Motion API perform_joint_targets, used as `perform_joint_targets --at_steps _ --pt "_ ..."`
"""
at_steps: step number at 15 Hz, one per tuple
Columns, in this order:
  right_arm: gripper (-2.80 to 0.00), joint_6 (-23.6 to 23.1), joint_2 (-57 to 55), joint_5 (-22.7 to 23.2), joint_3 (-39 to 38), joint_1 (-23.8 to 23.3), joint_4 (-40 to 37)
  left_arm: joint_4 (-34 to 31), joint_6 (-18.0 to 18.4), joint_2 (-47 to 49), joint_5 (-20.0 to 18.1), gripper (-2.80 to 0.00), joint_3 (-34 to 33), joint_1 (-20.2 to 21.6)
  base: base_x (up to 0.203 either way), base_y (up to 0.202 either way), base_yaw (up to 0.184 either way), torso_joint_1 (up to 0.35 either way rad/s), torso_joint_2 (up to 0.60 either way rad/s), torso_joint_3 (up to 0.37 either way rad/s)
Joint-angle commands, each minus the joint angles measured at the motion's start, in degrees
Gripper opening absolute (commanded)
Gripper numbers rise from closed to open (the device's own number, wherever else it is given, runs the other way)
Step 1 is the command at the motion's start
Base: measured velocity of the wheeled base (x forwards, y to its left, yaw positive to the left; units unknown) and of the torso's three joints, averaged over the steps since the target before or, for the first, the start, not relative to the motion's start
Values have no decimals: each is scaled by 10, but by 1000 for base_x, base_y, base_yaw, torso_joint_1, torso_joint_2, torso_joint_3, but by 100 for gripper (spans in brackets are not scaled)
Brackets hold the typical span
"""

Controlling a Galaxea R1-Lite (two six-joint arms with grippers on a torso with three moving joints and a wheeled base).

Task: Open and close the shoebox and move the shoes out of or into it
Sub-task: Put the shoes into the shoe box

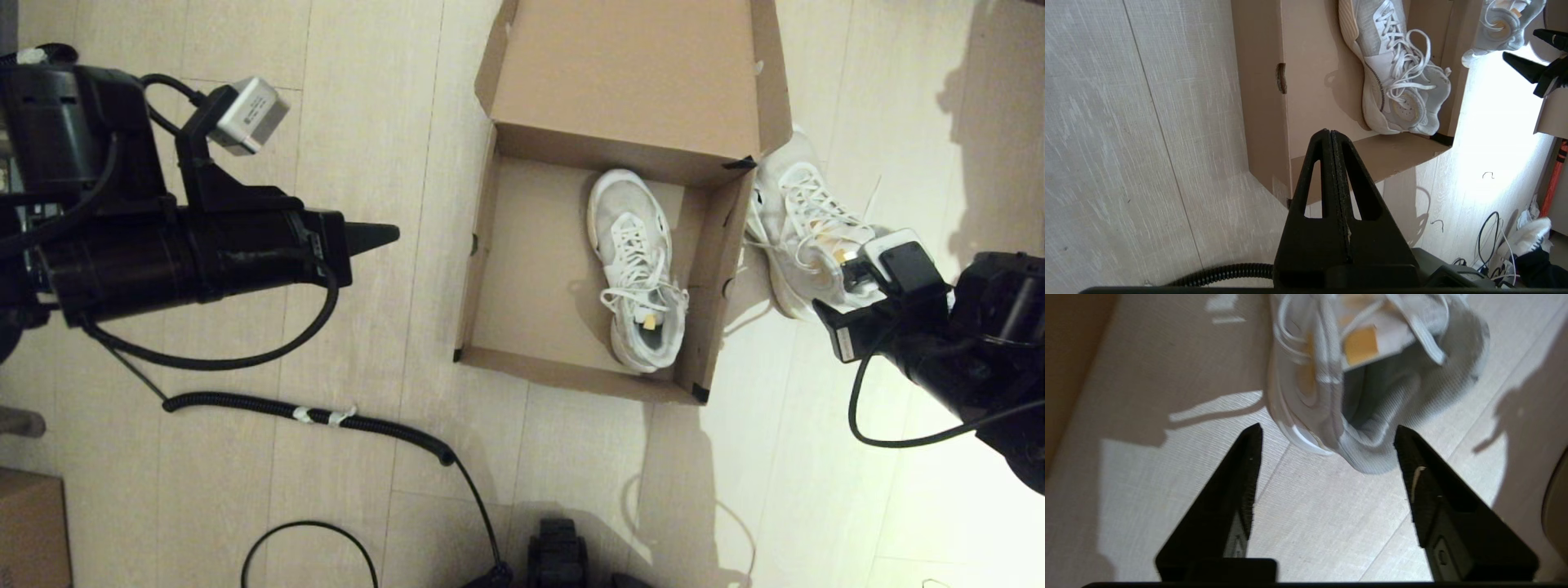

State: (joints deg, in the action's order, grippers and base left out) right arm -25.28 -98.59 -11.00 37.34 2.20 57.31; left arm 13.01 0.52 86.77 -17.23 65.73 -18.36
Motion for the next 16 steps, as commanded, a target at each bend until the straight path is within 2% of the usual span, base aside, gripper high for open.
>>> perform_joint_targets --at_steps 1,9,16 --pt "0 1 -10 -1 1 -2 4 1 0 2 -1 -280 0 0 0 0 0 0 0 0" --pt "0 29 -63 15 11 -5 32 1 0 3 -1 -280 0 0 0 0 0 0 0 0" --pt "0 37 -100 28 74 -5 32 1 -1 6 -1 -280 -1 0 0 0 0 0 0 0"
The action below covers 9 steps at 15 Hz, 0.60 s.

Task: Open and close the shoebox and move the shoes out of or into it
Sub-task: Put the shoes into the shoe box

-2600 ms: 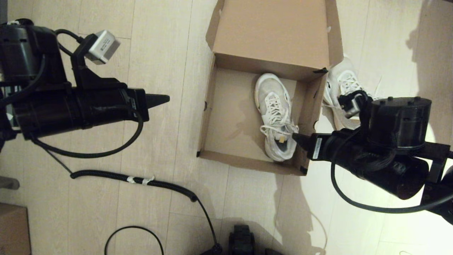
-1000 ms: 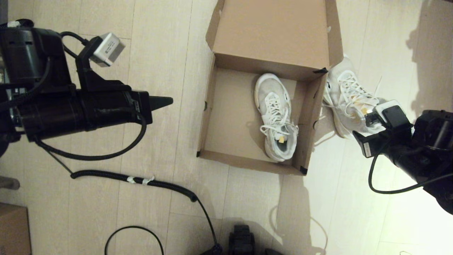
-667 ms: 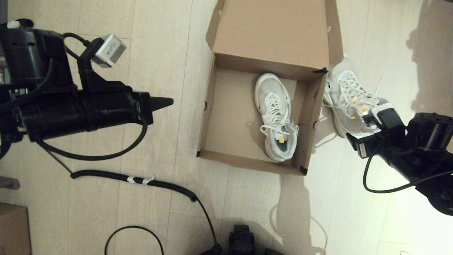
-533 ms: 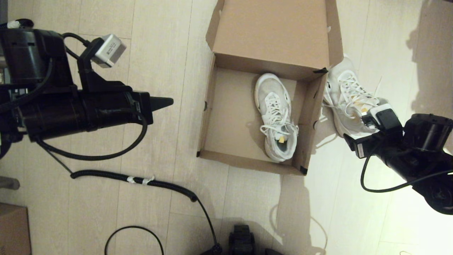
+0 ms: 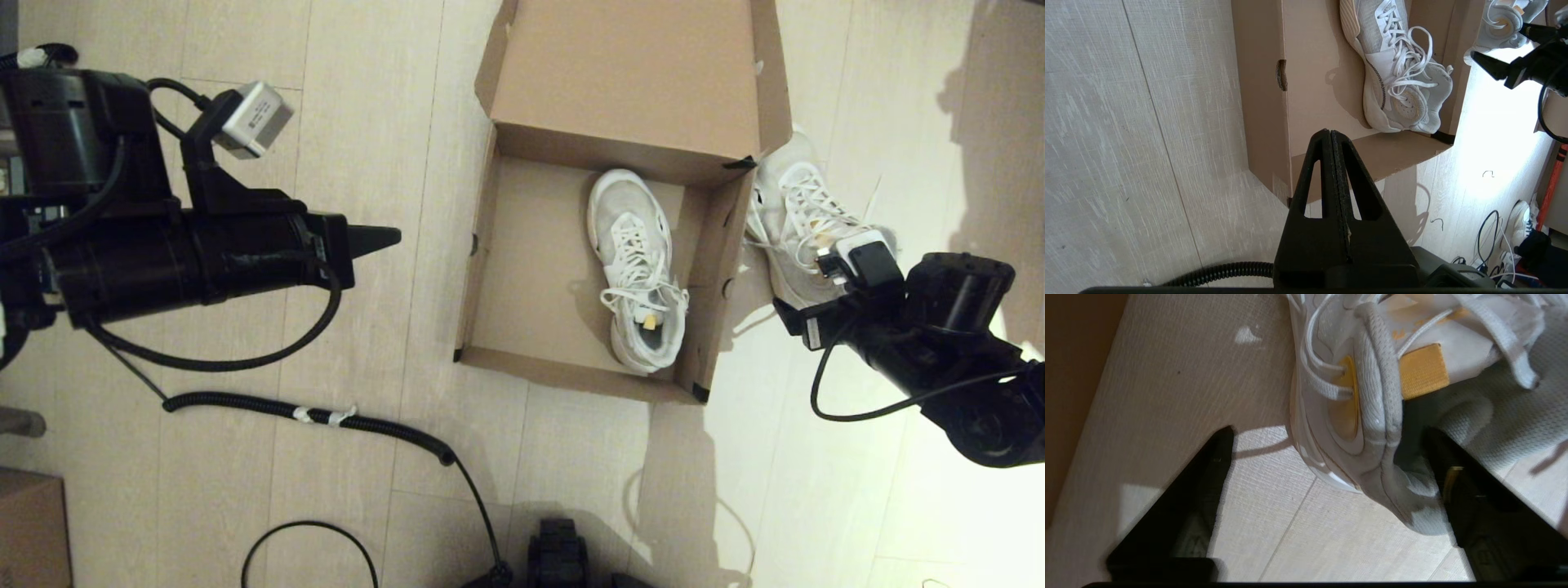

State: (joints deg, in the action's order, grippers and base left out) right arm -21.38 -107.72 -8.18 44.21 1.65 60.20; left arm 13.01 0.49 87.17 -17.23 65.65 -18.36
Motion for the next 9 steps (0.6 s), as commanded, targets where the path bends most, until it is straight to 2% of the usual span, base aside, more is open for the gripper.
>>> perform_joint_targets --at_steps 1,7,9 --pt "-280 -1 -17 1 11 0 4 1 0 3 -1 -280 0 0 0 0 0 0 0 0" --pt "-280 -3 -52 7 72 -2 26 1 -1 4 -1 -280 -1 1 0 0 0 0 0 0" --pt "-280 -2 -44 7 60 -3 26 1 -1 5 -1 -280 -1 0 0 0 0 0 0 0"
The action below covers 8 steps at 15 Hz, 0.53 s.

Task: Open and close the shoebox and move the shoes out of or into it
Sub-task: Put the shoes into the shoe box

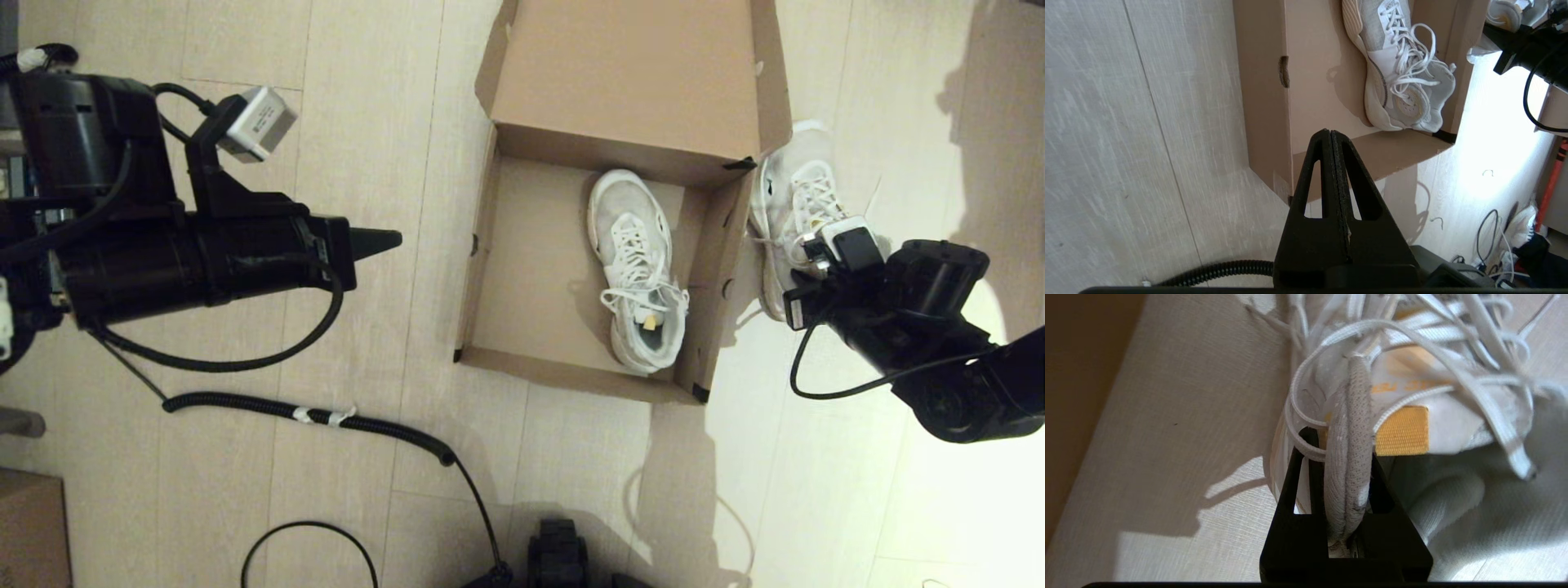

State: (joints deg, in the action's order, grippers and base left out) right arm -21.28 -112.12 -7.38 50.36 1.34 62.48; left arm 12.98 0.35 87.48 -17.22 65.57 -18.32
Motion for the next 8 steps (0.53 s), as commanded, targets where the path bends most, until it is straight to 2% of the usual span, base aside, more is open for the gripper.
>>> perform_joint_targets --at_steps 1,3,5,8 --pt "-280 9 8 -1 -11 0 4 1 0 1 -1 -280 0 0 0 0 0 0 0 0" --pt "-280 46 41 -1 -25 1 -6 2 0 1 -1 -280 -3 0 0 0 0 0 0 0" --pt "-280 55 96 -2 -43 1 -30 2 0 1 -1 -280 -5 0 0 0 0 0 0 0" --pt "-280 59 218 -2 -44 1 -129 4 0 1 -1 -280 -5 0 0 0 0 0 0 0"
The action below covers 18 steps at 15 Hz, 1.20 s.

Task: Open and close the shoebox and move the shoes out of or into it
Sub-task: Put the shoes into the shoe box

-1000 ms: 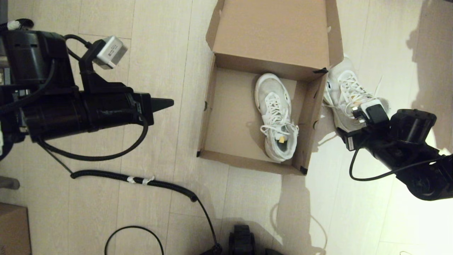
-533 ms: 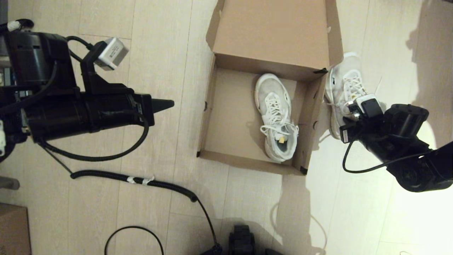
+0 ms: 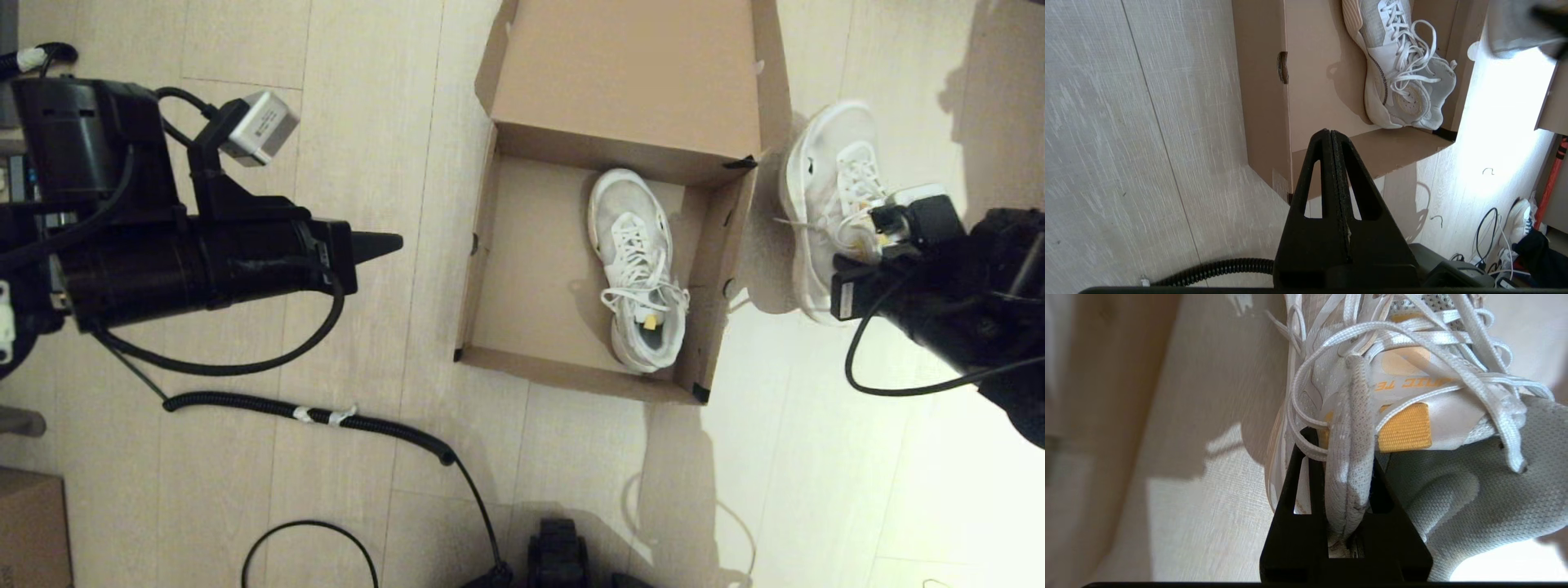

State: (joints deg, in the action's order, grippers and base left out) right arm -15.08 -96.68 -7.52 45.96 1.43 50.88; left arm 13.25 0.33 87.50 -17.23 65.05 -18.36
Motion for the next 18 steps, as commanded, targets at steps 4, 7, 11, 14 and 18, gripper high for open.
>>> perform_joint_targets --at_steps 4,7,11,14,18 --pt "-280 23 214 -1 128 3 -295 18 -2 -1 0 -280 -3 0 0 0 0 0 0 0" --pt "-280 50 245 -2 233 13 -415 19 -1 -3 0 -280 -4 0 0 0 0 0 0 0" --pt "-280 195 216 -2 288 79 -493 19 -1 -8 1 -280 -4 0 0 0 0 0 0 0" --pt "-280 278 191 -5 335 193 -544 20 -2 -8 3 -280 -5 0 0 0 0 0 0 0" --pt "-280 352 172 -24 392 341 -607 39 -2 -8 4 -280 -16 0 0 0 0 0 0 0"
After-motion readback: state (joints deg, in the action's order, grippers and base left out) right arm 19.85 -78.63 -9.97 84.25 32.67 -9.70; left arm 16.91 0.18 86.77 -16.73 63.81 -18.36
